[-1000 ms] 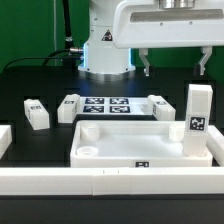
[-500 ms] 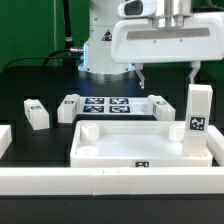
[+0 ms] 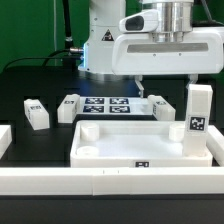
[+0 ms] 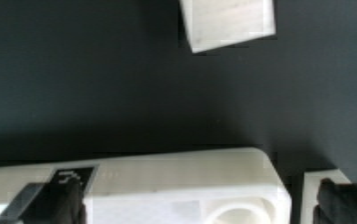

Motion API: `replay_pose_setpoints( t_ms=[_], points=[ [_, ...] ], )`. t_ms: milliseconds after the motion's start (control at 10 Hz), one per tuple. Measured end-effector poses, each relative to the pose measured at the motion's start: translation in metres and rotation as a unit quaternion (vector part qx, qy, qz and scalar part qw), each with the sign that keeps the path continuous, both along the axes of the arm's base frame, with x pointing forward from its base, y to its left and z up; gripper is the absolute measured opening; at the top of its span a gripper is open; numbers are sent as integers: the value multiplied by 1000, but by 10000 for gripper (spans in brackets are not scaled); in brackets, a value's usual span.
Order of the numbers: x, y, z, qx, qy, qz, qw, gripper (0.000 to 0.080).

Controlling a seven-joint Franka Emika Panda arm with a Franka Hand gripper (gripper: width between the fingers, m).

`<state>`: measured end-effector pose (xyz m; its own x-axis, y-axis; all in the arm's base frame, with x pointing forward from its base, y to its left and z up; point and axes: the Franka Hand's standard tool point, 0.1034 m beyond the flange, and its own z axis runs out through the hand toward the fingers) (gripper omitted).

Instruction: Assemble desk

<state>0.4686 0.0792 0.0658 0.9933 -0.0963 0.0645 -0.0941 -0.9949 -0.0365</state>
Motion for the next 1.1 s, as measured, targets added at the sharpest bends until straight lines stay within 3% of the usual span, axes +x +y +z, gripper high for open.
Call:
replay_pose_setpoints(
  t_ms=[100,200,400,800,900,1100],
  points=[
    [-5,-3,-1,3,53,14,998,649],
    [-4,-4,-3,3,67,20,998,649],
    [-19,-2,-14,4,130,30,991,649],
    [-23,-3,-15,10,248,25,968,649],
    [-32,-3,-15,14,286,22,958,649],
    [-25,-6,-7,27,342,8,939,649]
  ],
)
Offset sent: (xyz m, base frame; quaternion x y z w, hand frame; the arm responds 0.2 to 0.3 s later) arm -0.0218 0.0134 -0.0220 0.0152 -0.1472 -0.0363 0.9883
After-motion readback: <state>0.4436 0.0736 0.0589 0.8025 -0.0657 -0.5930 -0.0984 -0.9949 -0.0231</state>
